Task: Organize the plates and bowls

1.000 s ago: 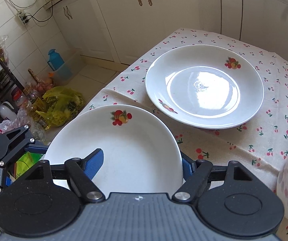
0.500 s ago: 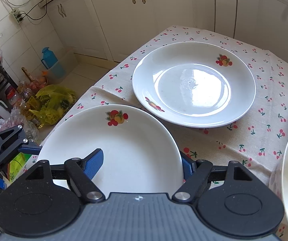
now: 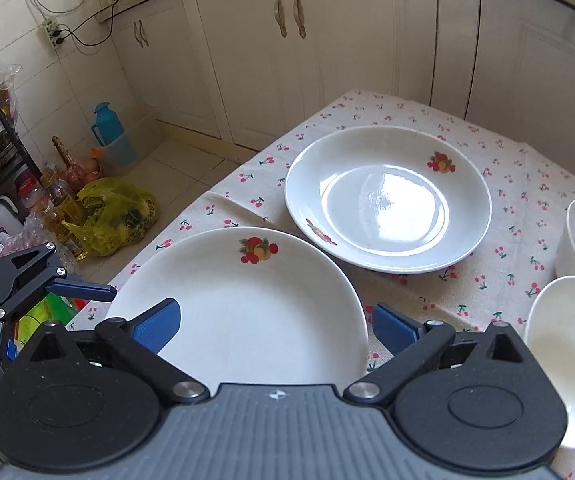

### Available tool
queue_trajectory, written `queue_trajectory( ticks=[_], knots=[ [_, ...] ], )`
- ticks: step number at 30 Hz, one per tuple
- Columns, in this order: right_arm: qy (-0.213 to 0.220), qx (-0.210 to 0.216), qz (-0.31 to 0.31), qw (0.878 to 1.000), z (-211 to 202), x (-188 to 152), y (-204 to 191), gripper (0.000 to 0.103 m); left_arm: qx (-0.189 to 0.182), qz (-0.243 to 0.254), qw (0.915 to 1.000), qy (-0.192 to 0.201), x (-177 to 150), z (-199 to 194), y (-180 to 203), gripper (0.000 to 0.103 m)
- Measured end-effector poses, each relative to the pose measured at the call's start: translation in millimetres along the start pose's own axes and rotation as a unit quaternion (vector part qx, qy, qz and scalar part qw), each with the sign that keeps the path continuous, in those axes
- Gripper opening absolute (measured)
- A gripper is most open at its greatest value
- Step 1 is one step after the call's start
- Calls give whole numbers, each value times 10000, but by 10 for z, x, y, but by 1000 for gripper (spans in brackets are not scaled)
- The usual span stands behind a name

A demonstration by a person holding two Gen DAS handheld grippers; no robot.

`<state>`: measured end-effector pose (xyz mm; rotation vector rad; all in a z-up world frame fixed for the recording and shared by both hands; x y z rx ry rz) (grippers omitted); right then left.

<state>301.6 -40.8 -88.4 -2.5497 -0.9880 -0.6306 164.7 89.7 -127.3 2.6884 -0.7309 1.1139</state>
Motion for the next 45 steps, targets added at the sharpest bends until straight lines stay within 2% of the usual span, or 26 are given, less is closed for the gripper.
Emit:
queue_trajectory(
  ticks=[6, 15, 21, 27, 31, 39, 45],
  knots=[
    [389, -333, -124, 9986, -454, -227, -99, 103, 180, -252, 9994, 126, 25, -249, 143, 102],
    [836, -777, 83, 9934, -922, -890, -159, 103, 403, -548, 9970, 357, 92, -416, 491, 102],
    [1071, -1075, 270, 9881, -1135, -1333, -144, 103, 361, -893, 9946, 382, 112, -441, 667, 102],
    [1051, -1316, 433, 9848, -1216, -1745, -130, 103, 447, -1056, 9925, 423, 120, -438, 819, 102],
    [1078, -1391, 599, 9826, -1285, -1976, -111, 103, 439, -933, 9938, 411, 133, -456, 917, 102],
    [929, -1410, 789, 9825, -1253, -2201, -85, 103, 433, -740, 9954, 423, 198, -493, 993, 102],
    [792, -1326, 771, 9850, -1167, -2284, -83, 103, 334, -780, 9954, 451, 302, -478, 976, 102]
  ],
)
Point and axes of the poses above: each gripper's, at about its wrist camera, not at the fingertips, and z roughly the way its jaws point, y to its right, x to its top, the point moved 6 cm from there along z, roughly the way its jaws point, and after that the axes turned 8 degrees about -y, right-handed, at the moved point
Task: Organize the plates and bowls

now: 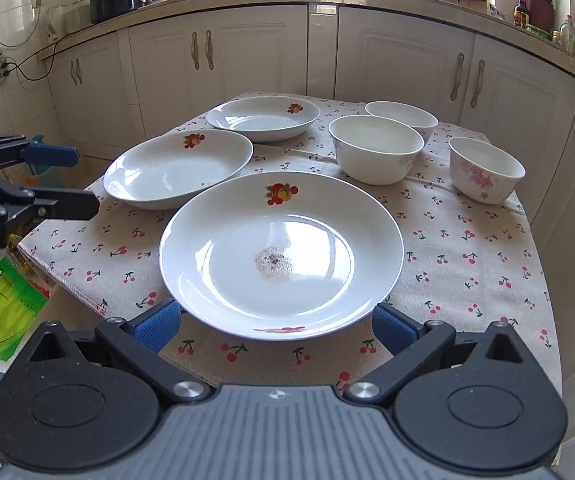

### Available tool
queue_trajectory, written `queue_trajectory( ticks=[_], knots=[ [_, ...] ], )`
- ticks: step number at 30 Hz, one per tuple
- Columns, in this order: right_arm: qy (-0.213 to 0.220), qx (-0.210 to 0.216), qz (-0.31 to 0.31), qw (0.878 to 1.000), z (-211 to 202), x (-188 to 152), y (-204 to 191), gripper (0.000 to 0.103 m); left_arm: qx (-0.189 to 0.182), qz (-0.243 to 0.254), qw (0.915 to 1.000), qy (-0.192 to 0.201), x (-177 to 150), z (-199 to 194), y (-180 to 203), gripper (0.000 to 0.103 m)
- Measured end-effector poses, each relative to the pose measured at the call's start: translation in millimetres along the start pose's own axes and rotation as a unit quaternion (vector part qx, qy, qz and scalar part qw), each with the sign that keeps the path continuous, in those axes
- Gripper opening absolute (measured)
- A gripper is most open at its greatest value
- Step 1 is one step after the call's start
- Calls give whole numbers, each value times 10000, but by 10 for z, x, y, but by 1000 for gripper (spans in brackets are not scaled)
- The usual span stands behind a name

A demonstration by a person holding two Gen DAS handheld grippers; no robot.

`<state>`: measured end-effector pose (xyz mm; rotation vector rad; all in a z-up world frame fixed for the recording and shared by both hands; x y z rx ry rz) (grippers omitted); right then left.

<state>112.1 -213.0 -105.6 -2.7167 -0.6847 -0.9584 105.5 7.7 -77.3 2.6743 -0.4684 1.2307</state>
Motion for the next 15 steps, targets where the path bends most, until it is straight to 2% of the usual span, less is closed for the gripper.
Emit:
queue_trajectory(
  ticks=[3, 6, 15],
  knots=[
    [-112, -39, -44, 9999, 83, -56, 13, 103, -215, -24, 9997, -109, 32, 51, 32, 102],
    [-201, -43, -30, 9998, 177, -93, 40, 103, -205, 9, 9997, -162, 61, 107, 65, 102],
    [-215, -31, -228, 9995, 372, -102, 67, 103, -496, 102, 9976, -474, 268, 347, 62, 102]
  ],
)
Point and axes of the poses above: each gripper's, at about its wrist camera, not at the fingertips, and z roughly the way its jaws point, y to its right, x to its top, the point moved 6 cm from there along z, roughly the way its jaws point, and after that the axes turned 8 degrees about -y, right-handed, at the moved point
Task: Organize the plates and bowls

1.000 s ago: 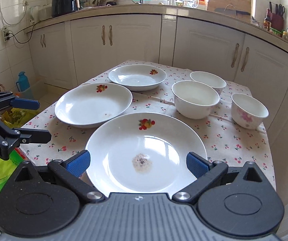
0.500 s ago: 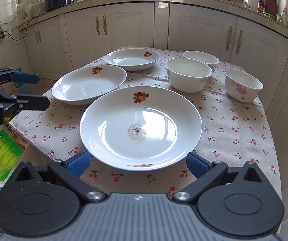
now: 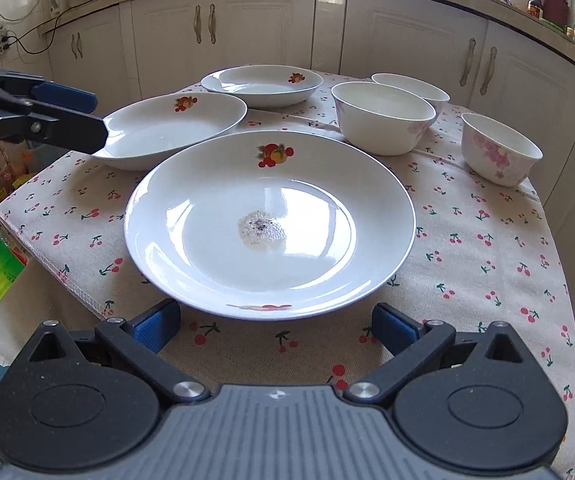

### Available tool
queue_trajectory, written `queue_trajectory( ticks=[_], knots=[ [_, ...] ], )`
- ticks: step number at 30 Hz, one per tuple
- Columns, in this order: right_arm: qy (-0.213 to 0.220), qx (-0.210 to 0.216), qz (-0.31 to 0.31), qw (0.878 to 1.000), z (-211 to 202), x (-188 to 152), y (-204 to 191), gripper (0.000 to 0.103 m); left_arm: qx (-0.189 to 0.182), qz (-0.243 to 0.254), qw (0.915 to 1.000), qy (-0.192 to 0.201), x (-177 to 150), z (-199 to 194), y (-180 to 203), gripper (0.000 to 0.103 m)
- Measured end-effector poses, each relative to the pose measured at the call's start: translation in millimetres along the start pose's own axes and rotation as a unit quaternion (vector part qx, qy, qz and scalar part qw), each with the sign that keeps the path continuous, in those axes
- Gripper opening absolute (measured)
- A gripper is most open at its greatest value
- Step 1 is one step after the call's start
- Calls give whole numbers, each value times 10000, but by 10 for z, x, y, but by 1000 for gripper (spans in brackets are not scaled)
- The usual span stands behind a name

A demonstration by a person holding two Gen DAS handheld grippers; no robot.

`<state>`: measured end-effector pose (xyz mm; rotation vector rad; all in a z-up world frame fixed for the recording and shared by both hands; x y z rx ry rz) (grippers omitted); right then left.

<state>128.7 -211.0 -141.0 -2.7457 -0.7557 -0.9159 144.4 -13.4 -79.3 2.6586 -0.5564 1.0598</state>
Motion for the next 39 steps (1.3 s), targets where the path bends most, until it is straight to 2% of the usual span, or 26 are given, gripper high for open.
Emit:
queue_trajectory(
  ticks=[10, 20, 25, 31, 39],
  knots=[
    [140, 58, -69, 9999, 42, 35, 2, 103, -456, 800, 9946, -481, 366, 430, 143, 102],
    [336, 34, -44, 9994, 33, 6, 8, 103, -923, 1594, 9739, -1327, 559, 1012, 308, 102],
    [408, 17, -21, 9992, 27, -5, 7, 103, -1056, 1685, 9656, -1675, 653, 1241, 282, 100],
    [494, 7, -5, 9988, 16, -14, 0, 103, -1230, 1856, 9518, -2111, 653, 1393, 292, 90],
    [534, 25, -8, 9986, 26, -12, -10, 103, -1364, 2034, 9390, -2416, 636, 1462, 290, 86]
  ],
)
Point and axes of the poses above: each gripper's, at about its wrist camera, not at the fingertips, and z roughly the way its jaws point, y to its right, x to its top, the point moved 6 cm from there along z, roughly the way its jaws point, and after that the axes turned 8 degrees about -y, right-handed, at the moved point
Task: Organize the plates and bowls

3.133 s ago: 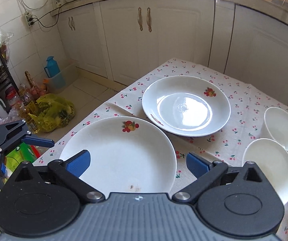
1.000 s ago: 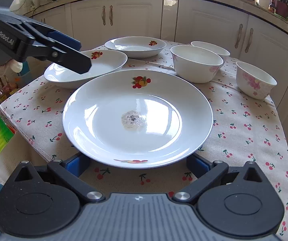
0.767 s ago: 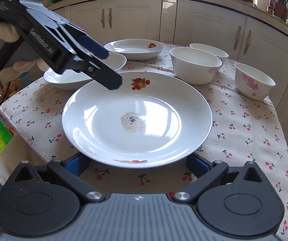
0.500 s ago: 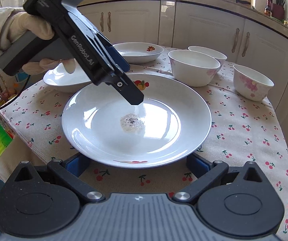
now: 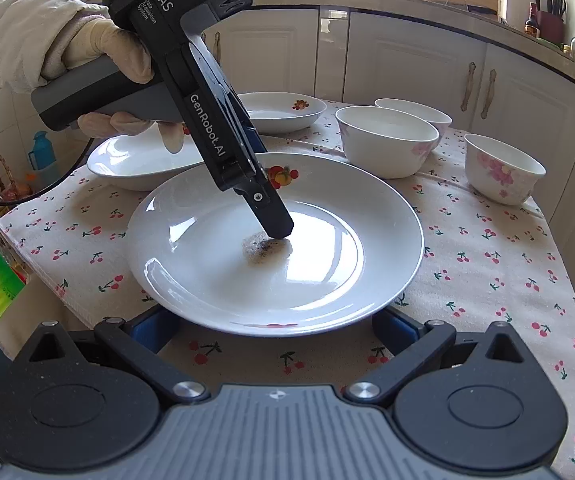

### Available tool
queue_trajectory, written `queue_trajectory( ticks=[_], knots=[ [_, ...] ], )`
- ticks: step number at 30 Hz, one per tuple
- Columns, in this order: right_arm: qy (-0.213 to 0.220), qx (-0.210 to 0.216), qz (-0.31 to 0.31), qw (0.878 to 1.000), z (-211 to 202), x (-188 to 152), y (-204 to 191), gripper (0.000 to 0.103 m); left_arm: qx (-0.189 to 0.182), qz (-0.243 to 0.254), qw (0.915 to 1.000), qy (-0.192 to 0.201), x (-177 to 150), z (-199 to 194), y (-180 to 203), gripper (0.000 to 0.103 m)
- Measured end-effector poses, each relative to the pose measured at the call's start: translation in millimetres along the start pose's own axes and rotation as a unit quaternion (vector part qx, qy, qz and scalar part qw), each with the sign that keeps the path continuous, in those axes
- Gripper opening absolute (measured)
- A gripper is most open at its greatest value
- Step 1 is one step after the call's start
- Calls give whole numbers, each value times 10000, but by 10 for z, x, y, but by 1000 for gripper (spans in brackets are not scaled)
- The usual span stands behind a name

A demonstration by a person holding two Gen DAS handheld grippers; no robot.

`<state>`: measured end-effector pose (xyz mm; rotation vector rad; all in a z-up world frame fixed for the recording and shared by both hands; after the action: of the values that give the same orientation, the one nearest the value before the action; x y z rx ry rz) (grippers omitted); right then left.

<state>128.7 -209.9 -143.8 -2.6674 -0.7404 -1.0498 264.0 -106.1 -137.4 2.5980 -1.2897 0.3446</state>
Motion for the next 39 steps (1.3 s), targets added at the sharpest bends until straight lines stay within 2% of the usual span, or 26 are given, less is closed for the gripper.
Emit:
queue_trajectory(
  ticks=[9, 19, 27, 39],
  knots=[
    [-6, 40, -27, 10000, 20, 25, -18, 103, -147, 180, 9997, -96, 33, -2, 43, 86],
    [-177, 48, -64, 9998, 55, 72, -6, 103, -290, 108, 9995, -73, 36, -29, 29, 86],
    [-236, 5, -102, 9997, 44, 90, 4, 103, -339, 71, 9994, -2, 22, -72, 21, 86],
    [-267, 1, -183, 9995, -45, 219, 33, 103, -337, 34, 9990, 300, 31, -306, 38, 86]
  ],
)
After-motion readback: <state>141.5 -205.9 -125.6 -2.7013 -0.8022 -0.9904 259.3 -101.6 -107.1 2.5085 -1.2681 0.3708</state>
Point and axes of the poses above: each gripper's, at about its wrist camera, not at the fingertips, and z roughly the way its jaws point, y to its right, x to its top, the point moved 6 cm from there along z, roughly the way its jaws point, and after that the axes turned 8 degrees about -y, right-handed, at the moved point
